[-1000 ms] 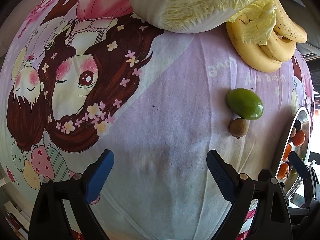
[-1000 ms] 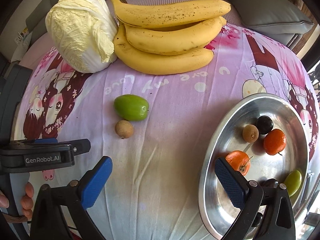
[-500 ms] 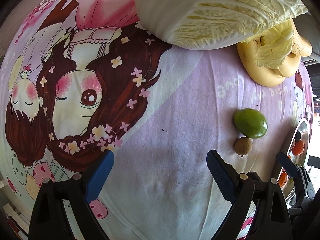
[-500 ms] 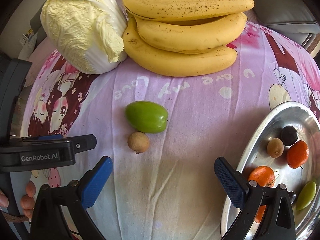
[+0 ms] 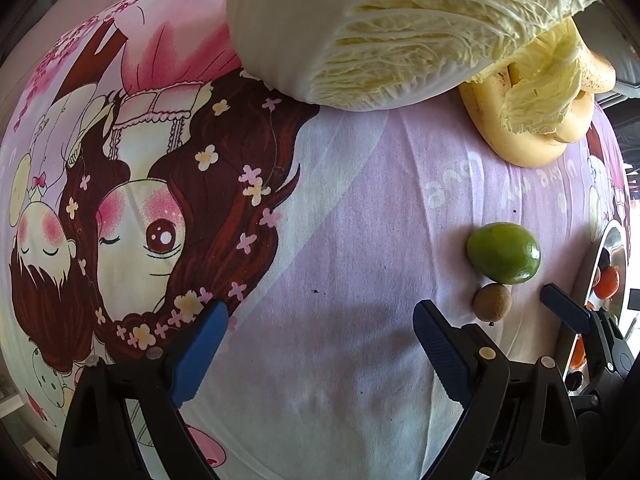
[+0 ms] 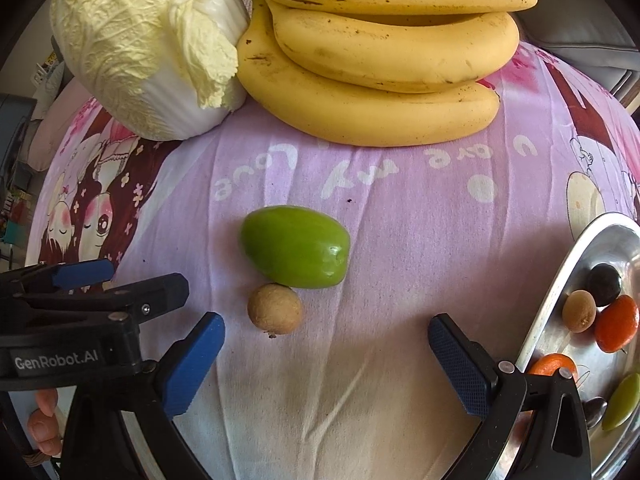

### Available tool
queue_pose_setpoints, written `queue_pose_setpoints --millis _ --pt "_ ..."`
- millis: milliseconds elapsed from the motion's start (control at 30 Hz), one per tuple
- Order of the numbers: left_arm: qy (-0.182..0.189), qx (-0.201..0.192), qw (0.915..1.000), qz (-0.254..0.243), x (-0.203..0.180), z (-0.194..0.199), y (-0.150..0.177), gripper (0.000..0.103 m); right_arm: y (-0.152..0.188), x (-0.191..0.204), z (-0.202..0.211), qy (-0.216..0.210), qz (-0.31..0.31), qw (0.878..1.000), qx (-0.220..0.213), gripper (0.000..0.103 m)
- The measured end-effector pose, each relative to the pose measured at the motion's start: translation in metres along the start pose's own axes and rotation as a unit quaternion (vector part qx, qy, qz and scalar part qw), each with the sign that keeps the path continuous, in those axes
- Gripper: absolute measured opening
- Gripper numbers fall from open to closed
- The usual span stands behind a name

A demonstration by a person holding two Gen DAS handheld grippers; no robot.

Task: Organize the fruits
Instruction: 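Close the right gripper around the last small brown fruit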

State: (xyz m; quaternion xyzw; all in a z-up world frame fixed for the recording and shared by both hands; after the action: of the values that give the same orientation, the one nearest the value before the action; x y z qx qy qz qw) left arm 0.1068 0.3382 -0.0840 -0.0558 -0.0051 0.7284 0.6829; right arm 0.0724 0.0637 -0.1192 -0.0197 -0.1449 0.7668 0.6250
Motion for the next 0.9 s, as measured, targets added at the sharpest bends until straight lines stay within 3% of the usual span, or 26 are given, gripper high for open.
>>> queue_pose_setpoints --millis 333,500,700,767,900 --pt "-0.002 -0.005 1.0 -0.005 -0.013 -0.008 -0.001 0.094 -0.001 0.009 -0.012 0.014 -0.007 1.0 -0.002 0.103" --pt "0.004 -0.009 0.9999 0.001 -0.011 -0.008 0.01 0.094 0.006 0.014 -0.019 0.059 0.031 0.998 -0.016 0.103" --pt "0.011 -0.013 0.9999 -0.002 -0.009 -0.007 0.001 0.094 0.003 0.014 -0.016 0.044 0.02 0.999 -0.023 0.102" --pt "0.016 -0.013 0.9998 0.0 -0.008 -0.003 -0.001 0.094 0.003 0.015 -0.013 0.045 0.028 0.998 -0.032 0.097" --pt "0.023 -0.016 0.9996 0.002 -0.004 -0.001 -0.001 0.094 0.004 0.022 -0.001 0.038 0.046 0.997 -0.052 0.07"
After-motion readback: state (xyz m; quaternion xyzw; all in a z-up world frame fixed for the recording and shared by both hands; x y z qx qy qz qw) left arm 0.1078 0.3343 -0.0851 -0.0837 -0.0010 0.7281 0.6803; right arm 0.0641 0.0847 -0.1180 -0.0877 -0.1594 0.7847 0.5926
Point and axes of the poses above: each gripper's, at about its wrist camera, not at the fingertips, and z roughly against the way its jaws point, x to its left, y to its underside, the point moved 7 cm from there along -z, roughly the way its jaws point, and after that the axes turned 9 degrees about -z, right-handed, at the moved point
